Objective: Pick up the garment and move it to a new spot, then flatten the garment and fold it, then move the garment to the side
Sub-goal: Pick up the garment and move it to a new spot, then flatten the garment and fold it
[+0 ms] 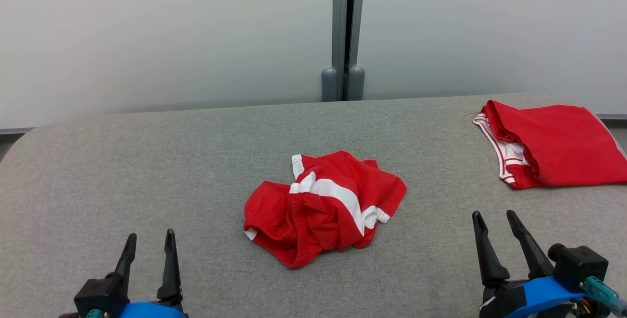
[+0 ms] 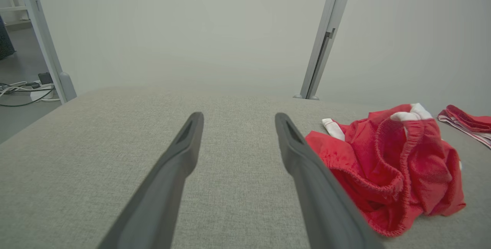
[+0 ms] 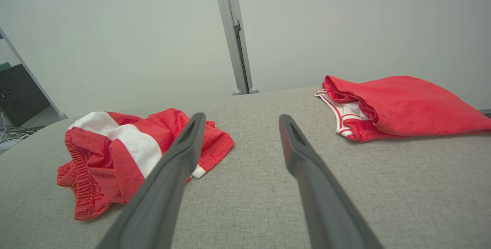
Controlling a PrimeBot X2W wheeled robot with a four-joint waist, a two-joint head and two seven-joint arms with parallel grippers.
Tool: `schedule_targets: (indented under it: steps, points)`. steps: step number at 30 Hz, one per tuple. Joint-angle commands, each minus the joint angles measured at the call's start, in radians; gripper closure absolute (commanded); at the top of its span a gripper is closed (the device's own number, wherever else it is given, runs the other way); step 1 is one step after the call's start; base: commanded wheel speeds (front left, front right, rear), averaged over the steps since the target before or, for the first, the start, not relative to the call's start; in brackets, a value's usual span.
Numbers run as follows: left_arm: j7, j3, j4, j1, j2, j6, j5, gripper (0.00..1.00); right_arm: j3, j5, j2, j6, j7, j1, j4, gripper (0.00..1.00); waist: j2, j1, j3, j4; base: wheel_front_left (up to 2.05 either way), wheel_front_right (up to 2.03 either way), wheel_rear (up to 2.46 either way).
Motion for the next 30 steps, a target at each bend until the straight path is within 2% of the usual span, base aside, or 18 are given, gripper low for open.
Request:
schedule_targets:
  steps: [1, 30]
  points:
    - [-0.004, 0.001, -0.003, 0.01, -0.001, 0.005, 0.007, 0.0, -0.001, 0.005, -0.002, 0.001, 0.001, 0.014, 0.002, 0.0, 0.0, 0.0, 0.0, 0.001, 0.0, 0.0, 0.0]
    - [0.037, -0.022, -0.031, -0.014, 0.01, 0.008, -0.005, 0.0, 0.034, 0.016, -0.002, 0.001, 0.001, 0.007, 0.019, 0.0, 0.0, 0.0, 0.011, -0.006, 0.0, 0.0, 0.0]
